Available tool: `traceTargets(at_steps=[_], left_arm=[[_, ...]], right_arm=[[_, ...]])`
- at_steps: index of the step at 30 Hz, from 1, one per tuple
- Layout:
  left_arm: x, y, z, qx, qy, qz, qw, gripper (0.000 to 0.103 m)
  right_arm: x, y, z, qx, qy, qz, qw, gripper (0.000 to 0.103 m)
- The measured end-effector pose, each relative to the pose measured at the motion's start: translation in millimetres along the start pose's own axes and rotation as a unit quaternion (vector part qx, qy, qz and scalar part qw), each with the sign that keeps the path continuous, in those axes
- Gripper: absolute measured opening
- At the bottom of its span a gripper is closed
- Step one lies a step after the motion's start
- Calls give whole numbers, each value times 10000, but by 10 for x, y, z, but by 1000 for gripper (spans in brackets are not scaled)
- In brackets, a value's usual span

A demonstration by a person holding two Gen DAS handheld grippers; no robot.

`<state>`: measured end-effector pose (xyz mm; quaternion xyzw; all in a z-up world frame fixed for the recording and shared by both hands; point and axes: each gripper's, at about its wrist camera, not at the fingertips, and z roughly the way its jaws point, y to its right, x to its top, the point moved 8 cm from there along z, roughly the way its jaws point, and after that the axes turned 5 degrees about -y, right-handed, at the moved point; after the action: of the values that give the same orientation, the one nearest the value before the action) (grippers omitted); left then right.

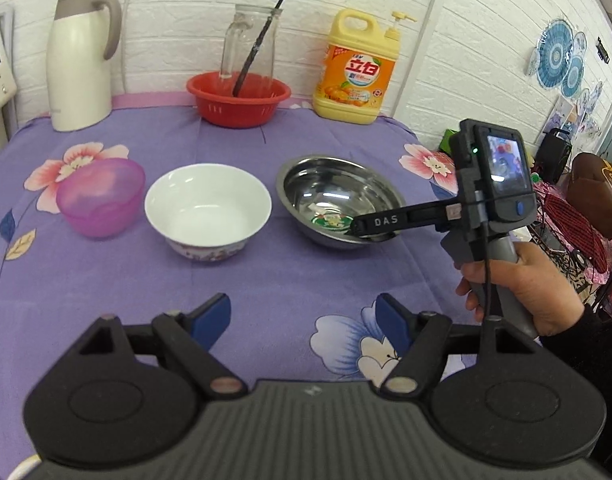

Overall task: Organize plates and bowls
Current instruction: 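Close the left gripper on the steel bowl rim, then lift the steel bowl with the left gripper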

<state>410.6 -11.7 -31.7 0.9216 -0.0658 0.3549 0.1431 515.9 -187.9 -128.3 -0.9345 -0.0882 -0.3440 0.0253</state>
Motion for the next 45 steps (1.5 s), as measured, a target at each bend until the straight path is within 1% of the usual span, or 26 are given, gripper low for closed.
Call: traceTargets(at_steps=[3, 4, 6, 7, 8, 9, 11, 12, 13, 15, 18, 19, 21, 23, 24, 28, 30, 31, 33, 36, 38, 40, 42, 45], left_arm=[[-33, 3, 46, 17, -73, 24, 10000, 72], [-39, 9, 58, 14, -92, 34, 10000, 72], [-32, 32, 82, -34, -115, 47, 9999, 72], [-31, 52, 91, -52, -112, 52, 9999, 72], [-20, 64, 101, -60, -105, 56, 9999, 72], [-11, 78, 115, -59, -102, 54, 9999, 72], [11, 100, 152, -69, -111, 3, 9999, 72], [31, 116, 184, -88, -120, -45, 9999, 72], [60, 119, 223, -90, -131, -118, 9998, 72], [118, 117, 321, -68, -184, -342, 9992, 72], [191, 97, 522, -180, -358, -863, 9955, 72], [206, 77, 598, -190, -416, -1061, 9933, 72], [212, 36, 705, -126, -485, -1413, 9887, 72], [208, 17, 766, 32, -517, -1487, 9875, 72], [185, -3, 792, 150, -528, -1569, 9861, 72], [169, -63, 905, 181, -555, -1955, 9790, 71], [152, -62, 965, 178, -607, -2031, 9771, 71], [163, -54, 966, 249, -535, -1988, 9783, 70], [171, -54, 978, 388, -510, -1946, 9788, 70], [164, -69, 977, 405, -483, -1992, 9779, 70], [171, -73, 978, 453, -475, -2039, 9768, 70], [185, -62, 996, 373, -492, -2060, 9766, 70], [187, -51, 1002, 385, -510, -2040, 9769, 70], [196, -47, 1015, 271, -507, -2099, 9760, 70]], right_arm=[[-14, -16, -40, 64, -135, -142, 9998, 103], [-48, -38, -51, 160, -281, -259, 9991, 103], [-147, -106, -95, 581, -602, -698, 9941, 103], [-199, -142, -142, 755, -677, -966, 9901, 103], [-229, -163, -190, 800, -670, -1174, 9876, 103], [-229, -163, -230, 692, -621, -1286, 9873, 103], [-168, -111, -268, 378, -482, -1183, 9911, 103], [-124, -77, -288, 289, -381, -1079, 9930, 103], [-101, -61, -306, 323, -315, -999, 9940, 103], [-102, -56, -308, 453, -316, -920, 9942, 103], [-123, -97, -237, 270, -340, -1065, 9934, 103], [-138, -117, -214, 275, -375, -1096, 9929, 103], [-148, -143, -177, 327, -408, -1137, 9921, 103], [-118, -103, -167, 189, -356, -1064, 9935, 103], [-125, -83, -167, 211, -347, -1031, 9938, 103], [-138, -19, -114, 501, -377, -730, 9954, 103], [-146, 0, -98, 563, -373, -628, 9957, 103], [-148, -2, -100, 569, -349, -645, 9957, 103], [-154, -4, -103, 577, -264, -655, 9958, 103], [-162, 6, -104, 622, -73, -702, 9956, 103], [-157, 9, -103, 629, -60, -712, 9955, 103], [-120, 1, -101, 590, -249, -636, 9959, 103], [-140, -58, -167, 581, -175, -726, 9955, 103], [-238, -107, -235, 463, -128, -930, 9945, 103]])
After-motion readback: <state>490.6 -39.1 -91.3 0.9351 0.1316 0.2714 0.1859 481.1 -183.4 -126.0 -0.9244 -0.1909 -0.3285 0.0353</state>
